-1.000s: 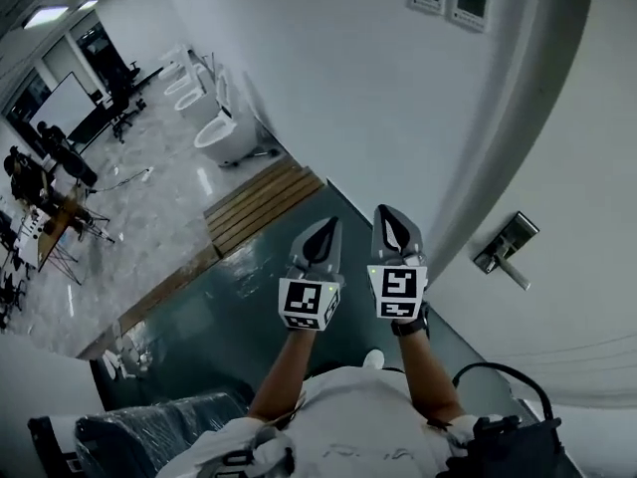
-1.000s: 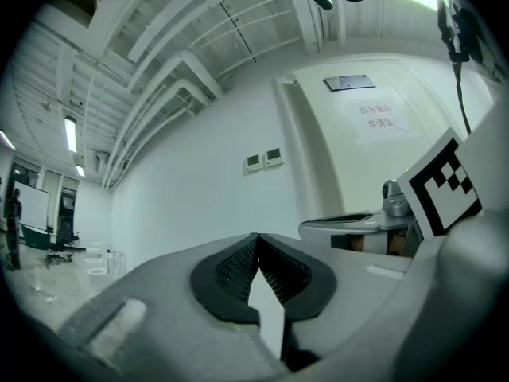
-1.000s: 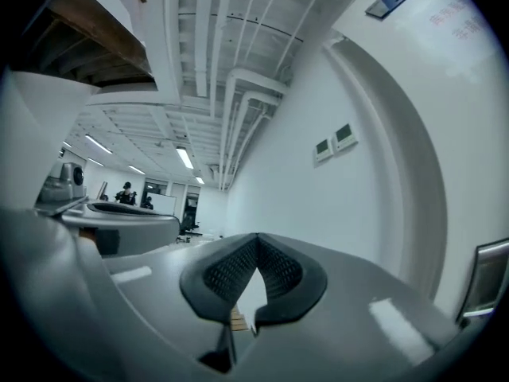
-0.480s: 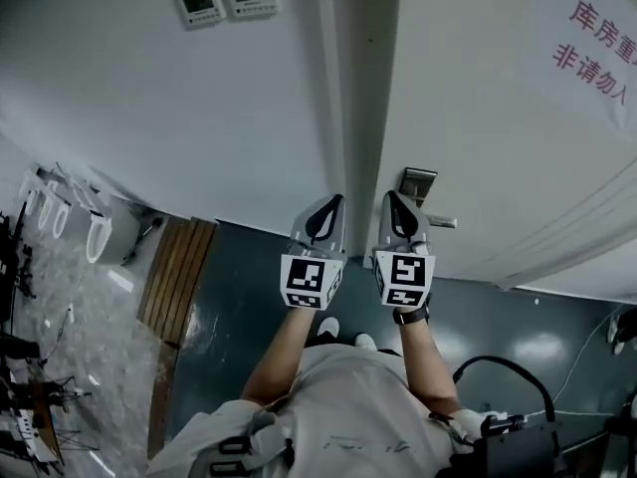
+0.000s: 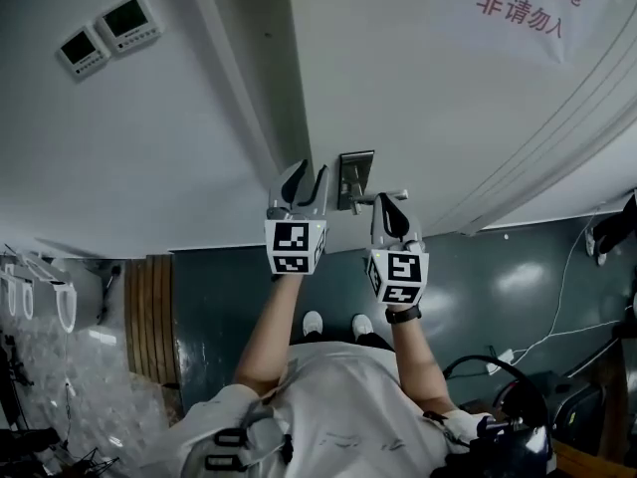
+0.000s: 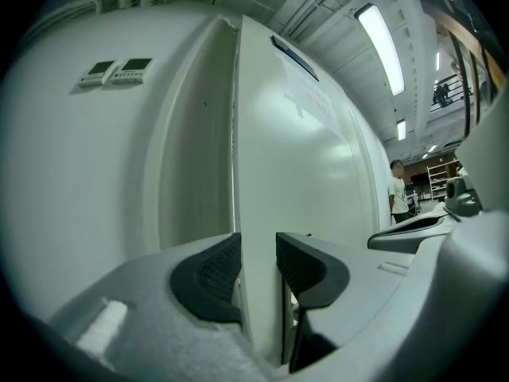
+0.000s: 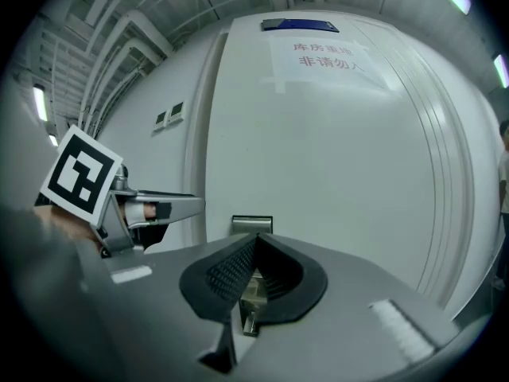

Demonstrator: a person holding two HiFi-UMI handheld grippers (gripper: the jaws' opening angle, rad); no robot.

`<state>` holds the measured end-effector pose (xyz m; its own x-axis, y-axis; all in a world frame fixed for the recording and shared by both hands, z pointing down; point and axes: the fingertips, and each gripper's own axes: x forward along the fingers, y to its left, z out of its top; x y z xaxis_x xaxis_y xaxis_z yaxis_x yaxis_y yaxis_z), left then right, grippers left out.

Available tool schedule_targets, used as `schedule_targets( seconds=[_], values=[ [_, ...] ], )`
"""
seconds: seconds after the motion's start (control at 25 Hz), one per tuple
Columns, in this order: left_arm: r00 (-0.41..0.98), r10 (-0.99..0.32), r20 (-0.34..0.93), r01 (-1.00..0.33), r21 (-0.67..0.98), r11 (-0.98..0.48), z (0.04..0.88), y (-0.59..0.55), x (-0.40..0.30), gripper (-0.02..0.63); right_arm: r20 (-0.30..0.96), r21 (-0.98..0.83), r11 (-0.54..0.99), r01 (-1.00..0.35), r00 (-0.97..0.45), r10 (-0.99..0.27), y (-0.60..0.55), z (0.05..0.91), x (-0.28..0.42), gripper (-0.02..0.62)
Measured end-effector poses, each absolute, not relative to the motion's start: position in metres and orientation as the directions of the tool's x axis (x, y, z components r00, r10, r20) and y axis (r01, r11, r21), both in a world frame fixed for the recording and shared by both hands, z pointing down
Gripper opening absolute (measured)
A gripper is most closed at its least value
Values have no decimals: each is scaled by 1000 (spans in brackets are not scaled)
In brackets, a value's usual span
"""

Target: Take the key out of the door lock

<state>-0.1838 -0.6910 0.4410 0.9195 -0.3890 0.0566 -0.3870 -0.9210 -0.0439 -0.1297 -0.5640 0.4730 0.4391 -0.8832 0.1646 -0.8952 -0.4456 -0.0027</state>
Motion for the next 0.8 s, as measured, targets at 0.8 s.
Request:
schedule_targets(
  seconds=[0.8],
  values=[
    [919, -390, 50, -392, 18, -920, 450, -714, -169, 66, 335, -372, -411, -832, 292, -896, -560, 597, -131, 186]
  ],
)
